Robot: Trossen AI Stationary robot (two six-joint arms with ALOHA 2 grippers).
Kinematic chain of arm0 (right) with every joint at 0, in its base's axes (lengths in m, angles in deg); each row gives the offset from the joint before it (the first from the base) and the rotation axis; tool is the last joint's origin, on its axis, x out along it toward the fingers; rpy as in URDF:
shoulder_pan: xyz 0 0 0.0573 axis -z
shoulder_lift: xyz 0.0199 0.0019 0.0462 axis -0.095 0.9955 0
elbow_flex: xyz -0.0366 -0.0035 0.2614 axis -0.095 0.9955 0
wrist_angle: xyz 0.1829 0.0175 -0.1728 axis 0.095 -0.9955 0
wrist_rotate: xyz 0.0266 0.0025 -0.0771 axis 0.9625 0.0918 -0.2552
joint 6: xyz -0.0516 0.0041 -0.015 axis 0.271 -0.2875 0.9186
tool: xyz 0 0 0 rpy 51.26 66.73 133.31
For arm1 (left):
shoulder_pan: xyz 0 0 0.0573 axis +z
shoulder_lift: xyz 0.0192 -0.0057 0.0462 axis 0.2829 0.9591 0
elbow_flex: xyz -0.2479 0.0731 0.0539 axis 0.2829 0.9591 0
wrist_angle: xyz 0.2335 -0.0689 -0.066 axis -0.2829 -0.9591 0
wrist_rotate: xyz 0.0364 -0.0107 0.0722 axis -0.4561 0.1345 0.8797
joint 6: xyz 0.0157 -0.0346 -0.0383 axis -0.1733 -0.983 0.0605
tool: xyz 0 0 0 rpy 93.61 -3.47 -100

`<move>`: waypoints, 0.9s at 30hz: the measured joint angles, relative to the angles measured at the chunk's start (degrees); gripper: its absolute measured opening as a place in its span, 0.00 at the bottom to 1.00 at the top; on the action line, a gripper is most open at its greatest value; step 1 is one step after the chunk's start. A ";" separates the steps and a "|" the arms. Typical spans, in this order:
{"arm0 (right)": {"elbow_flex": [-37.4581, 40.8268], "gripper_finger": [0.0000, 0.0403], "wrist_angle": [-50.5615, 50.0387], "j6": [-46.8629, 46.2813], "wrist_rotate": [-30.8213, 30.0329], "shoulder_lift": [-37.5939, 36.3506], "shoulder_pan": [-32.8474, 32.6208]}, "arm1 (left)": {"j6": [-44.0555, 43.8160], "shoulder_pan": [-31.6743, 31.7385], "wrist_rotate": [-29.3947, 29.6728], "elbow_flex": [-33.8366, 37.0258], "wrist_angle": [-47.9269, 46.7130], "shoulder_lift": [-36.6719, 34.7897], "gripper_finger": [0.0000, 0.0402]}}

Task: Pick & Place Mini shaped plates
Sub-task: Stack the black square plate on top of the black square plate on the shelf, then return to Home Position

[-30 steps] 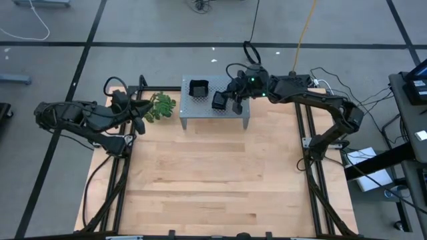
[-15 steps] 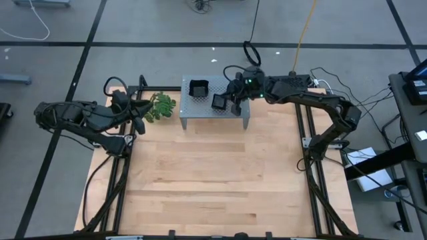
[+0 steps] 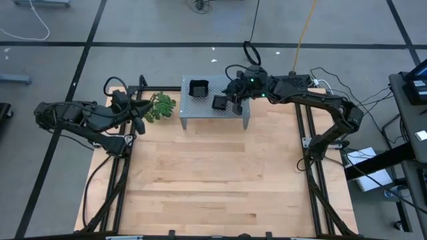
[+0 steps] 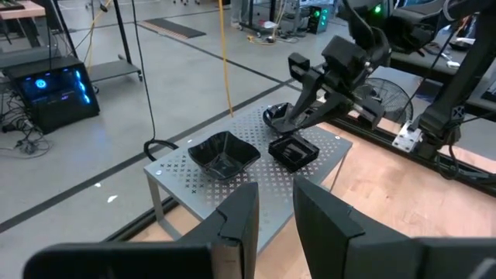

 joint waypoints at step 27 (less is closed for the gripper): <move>0.02 0.31 -28.41 -9.46 -3.14 -32.06 0.48 | 28.16 0.00 -0.39 -0.02 2.40 -4.94 0.21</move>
